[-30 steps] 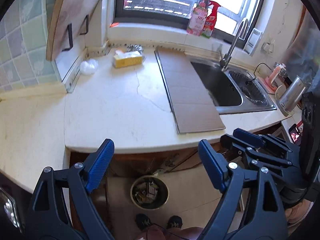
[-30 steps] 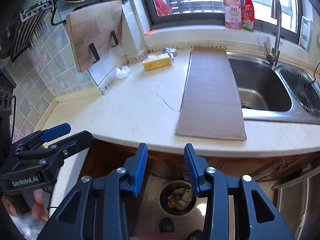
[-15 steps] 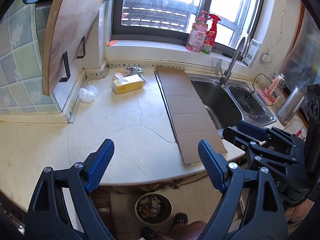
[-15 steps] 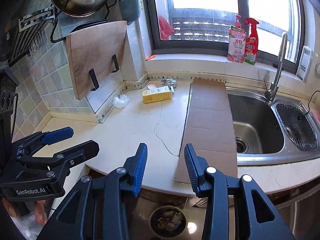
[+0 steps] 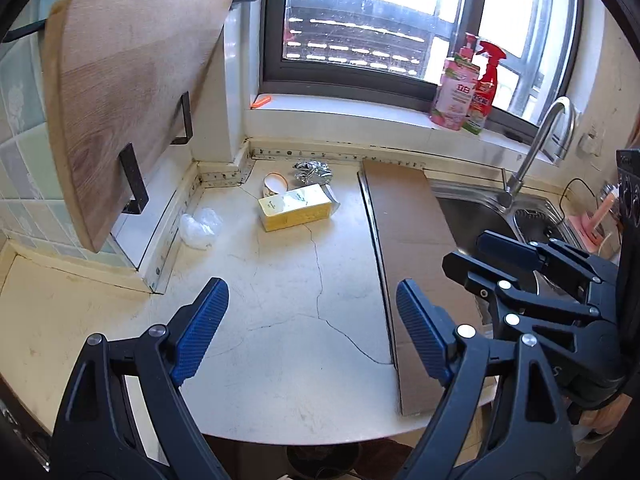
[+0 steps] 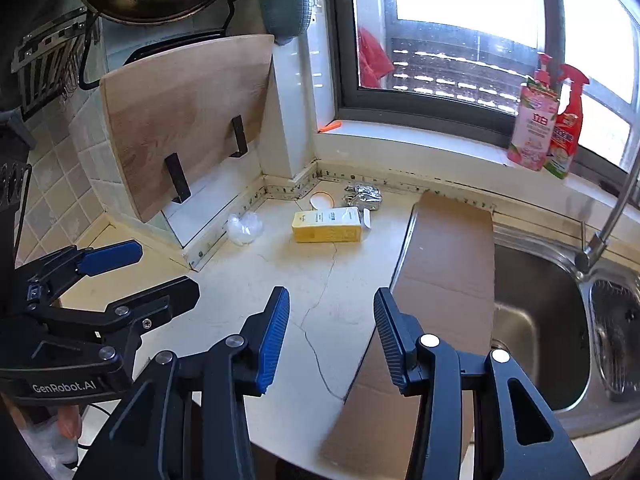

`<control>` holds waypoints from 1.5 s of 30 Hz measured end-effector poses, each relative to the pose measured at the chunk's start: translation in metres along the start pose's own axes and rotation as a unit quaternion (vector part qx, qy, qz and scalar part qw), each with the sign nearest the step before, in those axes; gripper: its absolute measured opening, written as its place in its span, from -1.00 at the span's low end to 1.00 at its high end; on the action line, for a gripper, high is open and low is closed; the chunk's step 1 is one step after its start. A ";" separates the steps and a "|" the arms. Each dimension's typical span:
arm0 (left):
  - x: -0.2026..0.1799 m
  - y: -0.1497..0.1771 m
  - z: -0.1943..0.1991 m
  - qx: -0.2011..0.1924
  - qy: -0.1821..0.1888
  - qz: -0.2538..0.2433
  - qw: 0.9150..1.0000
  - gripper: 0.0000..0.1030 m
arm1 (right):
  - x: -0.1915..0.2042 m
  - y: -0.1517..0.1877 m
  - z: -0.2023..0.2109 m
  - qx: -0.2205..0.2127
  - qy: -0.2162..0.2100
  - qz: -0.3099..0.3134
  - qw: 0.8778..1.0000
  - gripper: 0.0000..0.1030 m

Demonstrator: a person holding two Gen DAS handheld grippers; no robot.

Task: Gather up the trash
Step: 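Raise both tools back toward the counter trash, then grasp the yellow toothpaste box with the left tool while the right tool grasps the foil ball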

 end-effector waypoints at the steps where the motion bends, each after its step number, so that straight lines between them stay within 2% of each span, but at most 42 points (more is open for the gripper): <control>1: 0.001 -0.006 -0.010 0.004 -0.005 0.005 1.000 0.63 | -0.005 -0.009 -0.013 0.003 -0.006 0.005 1.000 -0.13; 7: 0.008 -0.045 -0.080 0.030 -0.030 0.003 0.999 0.63 | -0.037 -0.060 -0.092 0.031 -0.058 0.019 0.998 -0.13; 13: 0.034 -0.076 -0.167 0.083 -0.033 -0.038 0.995 0.63 | -0.060 -0.103 -0.188 0.065 -0.089 0.011 0.994 -0.13; 19: 0.069 -0.082 -0.251 0.157 -0.025 -0.077 0.984 0.63 | -0.073 -0.122 -0.281 0.117 -0.096 -0.035 0.988 -0.14; 23: 0.078 -0.081 -0.286 0.184 -0.023 -0.124 0.975 0.63 | -0.075 -0.120 -0.319 0.133 -0.092 -0.039 0.986 -0.14; 27: 0.085 -0.083 -0.310 0.207 -0.015 -0.154 0.966 0.63 | -0.073 -0.118 -0.344 0.146 -0.094 -0.037 0.984 -0.14; 33: 0.091 -0.081 -0.340 0.255 0.008 -0.166 0.952 0.62 | -0.074 -0.118 -0.369 0.160 -0.103 -0.048 0.981 -0.14; 36: 0.090 -0.079 -0.349 0.269 0.021 -0.163 0.949 0.50 | -0.071 -0.119 -0.379 0.166 -0.113 -0.050 0.978 -0.14; 38: 0.088 -0.077 -0.350 0.266 0.020 -0.166 0.949 0.45 | -0.066 -0.120 -0.385 0.170 -0.120 -0.052 0.977 -0.11; 42: 0.091 -0.075 -0.346 0.257 0.012 -0.149 0.955 0.30 | -0.054 -0.124 -0.395 0.164 -0.128 -0.054 0.977 0.30; 45: 0.094 -0.073 -0.336 0.247 0.007 -0.115 0.962 0.22 | -0.039 -0.129 -0.402 0.165 -0.136 -0.051 0.976 0.34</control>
Point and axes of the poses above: each gripper's, at about its wrist camera, not at the fingertips, and z roughly against the way its jaws point, x to its left, y to its underside, the point moved 5 cm from there along -z, roughly the way its jaws point, and after that the axes turned 14 degrees about y, right-handed, at the moved point
